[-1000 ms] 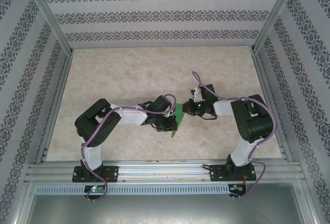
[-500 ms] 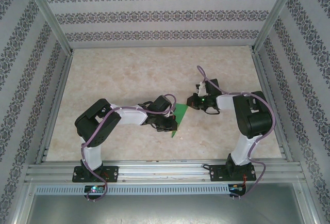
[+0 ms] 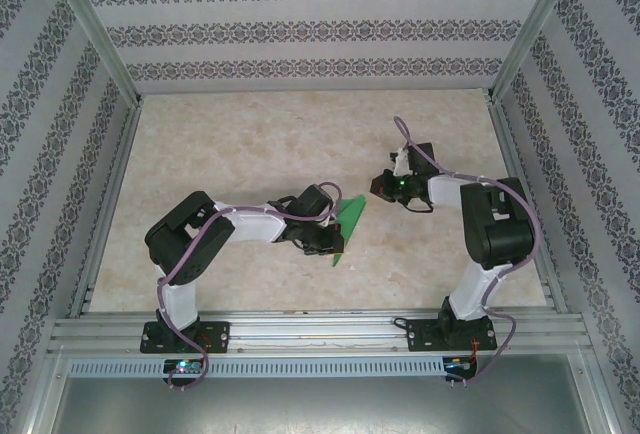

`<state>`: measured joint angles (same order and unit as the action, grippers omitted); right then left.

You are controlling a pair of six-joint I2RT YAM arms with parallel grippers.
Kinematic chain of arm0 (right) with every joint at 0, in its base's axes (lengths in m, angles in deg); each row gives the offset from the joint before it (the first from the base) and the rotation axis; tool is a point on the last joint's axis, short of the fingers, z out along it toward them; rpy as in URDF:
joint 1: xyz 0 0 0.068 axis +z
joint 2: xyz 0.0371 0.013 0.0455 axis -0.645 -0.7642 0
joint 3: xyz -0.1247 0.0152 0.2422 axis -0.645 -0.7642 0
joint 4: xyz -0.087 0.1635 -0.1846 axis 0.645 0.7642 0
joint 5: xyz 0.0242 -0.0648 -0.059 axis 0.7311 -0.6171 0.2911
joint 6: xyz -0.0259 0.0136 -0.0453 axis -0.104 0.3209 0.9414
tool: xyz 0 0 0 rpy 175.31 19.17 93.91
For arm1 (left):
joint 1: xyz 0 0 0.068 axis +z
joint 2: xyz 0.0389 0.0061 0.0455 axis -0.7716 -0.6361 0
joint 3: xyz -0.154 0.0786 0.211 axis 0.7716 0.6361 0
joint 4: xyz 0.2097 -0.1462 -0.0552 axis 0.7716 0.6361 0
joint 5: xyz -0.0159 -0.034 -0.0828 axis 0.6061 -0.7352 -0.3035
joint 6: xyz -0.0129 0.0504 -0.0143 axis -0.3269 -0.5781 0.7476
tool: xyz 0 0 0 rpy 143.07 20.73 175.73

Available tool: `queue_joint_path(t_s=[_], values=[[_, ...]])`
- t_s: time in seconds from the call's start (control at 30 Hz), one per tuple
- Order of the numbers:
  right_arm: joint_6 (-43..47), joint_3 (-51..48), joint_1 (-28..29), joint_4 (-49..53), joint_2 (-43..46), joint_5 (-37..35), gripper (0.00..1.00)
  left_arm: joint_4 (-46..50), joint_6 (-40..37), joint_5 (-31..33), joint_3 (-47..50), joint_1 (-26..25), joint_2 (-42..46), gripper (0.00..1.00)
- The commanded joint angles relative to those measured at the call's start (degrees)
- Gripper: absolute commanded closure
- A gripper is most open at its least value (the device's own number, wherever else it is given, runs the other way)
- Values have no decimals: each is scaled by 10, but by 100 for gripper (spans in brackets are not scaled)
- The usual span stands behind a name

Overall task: Fold a paper plane with a square sheet of paper (fold left side to right side)
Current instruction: Fold the wing for the fifth time at the center of the table.

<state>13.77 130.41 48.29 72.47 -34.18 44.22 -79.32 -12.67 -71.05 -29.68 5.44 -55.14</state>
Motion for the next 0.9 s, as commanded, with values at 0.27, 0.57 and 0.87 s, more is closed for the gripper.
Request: queue_joint_path(t_s=[0.27, 0.57, 0.87], values=[[-94, -138, 70, -7, 161, 46, 100, 96, -3, 45, 28, -12, -10, 96], [-159, -175, 146, -51, 152, 23, 100, 96, -3, 47, 27, -12, -11, 96], [-191, -164, 185, -67, 108, 11, 100, 97, -4, 48, 27, -13, -10, 96]])
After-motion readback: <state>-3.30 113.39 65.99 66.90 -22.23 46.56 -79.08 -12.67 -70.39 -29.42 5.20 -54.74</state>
